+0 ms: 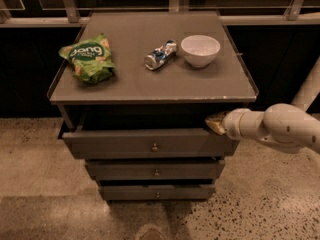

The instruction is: Open top drawer

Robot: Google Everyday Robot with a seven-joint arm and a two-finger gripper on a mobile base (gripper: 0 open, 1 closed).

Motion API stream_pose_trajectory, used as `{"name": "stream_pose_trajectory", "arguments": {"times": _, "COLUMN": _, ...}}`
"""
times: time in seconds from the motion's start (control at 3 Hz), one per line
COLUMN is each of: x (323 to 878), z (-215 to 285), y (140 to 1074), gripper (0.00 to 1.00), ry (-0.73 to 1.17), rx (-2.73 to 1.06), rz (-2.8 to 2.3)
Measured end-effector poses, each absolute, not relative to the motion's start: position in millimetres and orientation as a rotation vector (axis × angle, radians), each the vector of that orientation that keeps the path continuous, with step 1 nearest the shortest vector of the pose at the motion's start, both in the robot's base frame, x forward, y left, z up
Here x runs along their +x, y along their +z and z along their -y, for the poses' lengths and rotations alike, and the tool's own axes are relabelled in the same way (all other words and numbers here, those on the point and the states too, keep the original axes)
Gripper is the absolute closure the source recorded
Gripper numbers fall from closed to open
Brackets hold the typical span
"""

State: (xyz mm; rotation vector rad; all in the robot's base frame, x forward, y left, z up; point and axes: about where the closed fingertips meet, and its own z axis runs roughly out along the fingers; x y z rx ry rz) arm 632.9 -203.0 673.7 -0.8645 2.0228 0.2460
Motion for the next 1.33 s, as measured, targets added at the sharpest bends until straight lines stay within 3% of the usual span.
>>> {"name": "stream_pose_trajectory", "arguments": {"times": 1.33, "x": 583, "z": 204, "y": 666, "gripper": 1.0, "ry": 0.453, "rx": -0.887, "rz": -2.142}}
